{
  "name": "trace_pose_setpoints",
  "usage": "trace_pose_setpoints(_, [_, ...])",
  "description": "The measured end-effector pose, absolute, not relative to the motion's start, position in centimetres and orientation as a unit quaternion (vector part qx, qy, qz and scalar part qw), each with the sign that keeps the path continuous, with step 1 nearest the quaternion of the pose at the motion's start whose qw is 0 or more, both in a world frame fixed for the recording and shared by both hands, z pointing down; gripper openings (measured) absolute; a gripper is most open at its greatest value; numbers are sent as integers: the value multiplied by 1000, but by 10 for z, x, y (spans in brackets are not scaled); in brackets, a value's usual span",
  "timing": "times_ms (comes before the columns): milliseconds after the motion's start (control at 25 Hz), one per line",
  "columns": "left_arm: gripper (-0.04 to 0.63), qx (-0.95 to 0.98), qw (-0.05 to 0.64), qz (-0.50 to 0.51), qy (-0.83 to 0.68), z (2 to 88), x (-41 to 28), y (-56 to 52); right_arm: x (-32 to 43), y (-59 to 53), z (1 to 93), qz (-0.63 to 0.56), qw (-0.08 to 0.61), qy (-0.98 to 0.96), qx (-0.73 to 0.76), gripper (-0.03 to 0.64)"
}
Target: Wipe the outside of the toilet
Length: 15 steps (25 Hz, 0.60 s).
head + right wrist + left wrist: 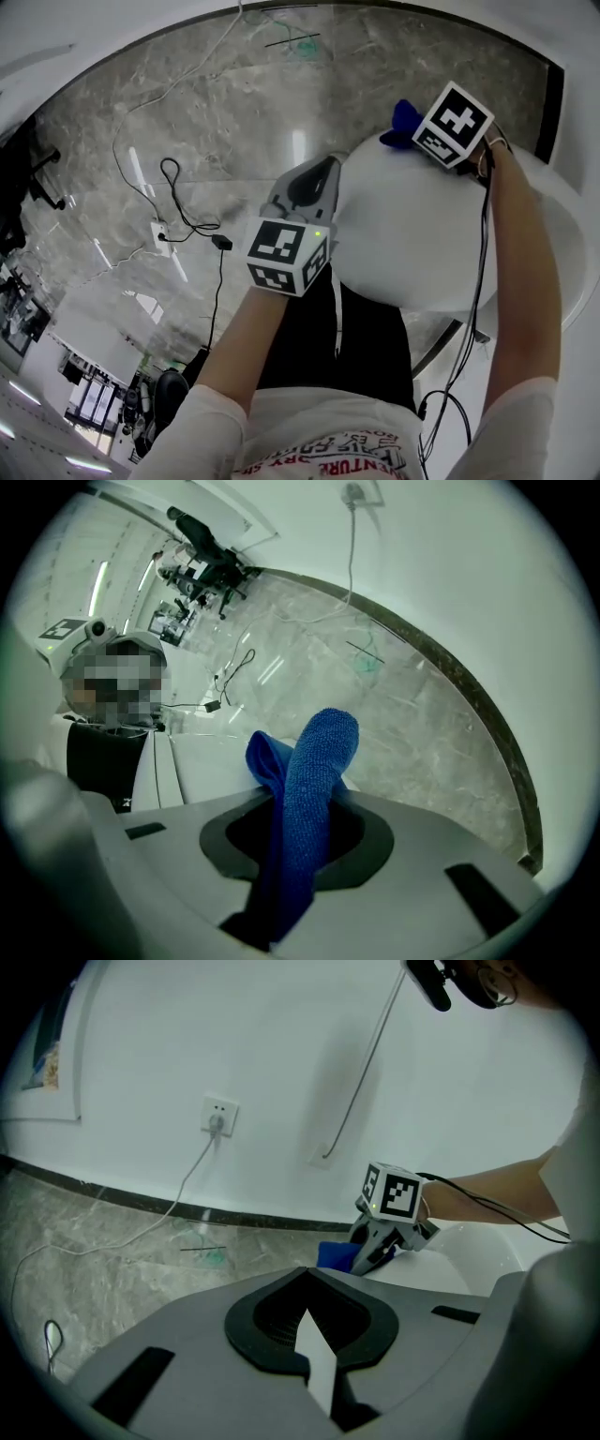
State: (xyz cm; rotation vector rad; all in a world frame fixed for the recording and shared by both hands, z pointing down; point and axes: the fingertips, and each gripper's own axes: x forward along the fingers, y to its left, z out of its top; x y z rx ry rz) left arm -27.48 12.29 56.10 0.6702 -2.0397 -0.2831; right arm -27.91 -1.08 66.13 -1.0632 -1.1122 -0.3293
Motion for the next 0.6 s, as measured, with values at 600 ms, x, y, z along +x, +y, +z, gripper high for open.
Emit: trace_pose_setpoints(600, [6,111,431,-158,-881,560,-178,225,-231,102,655,-256,647,-409,-590,75])
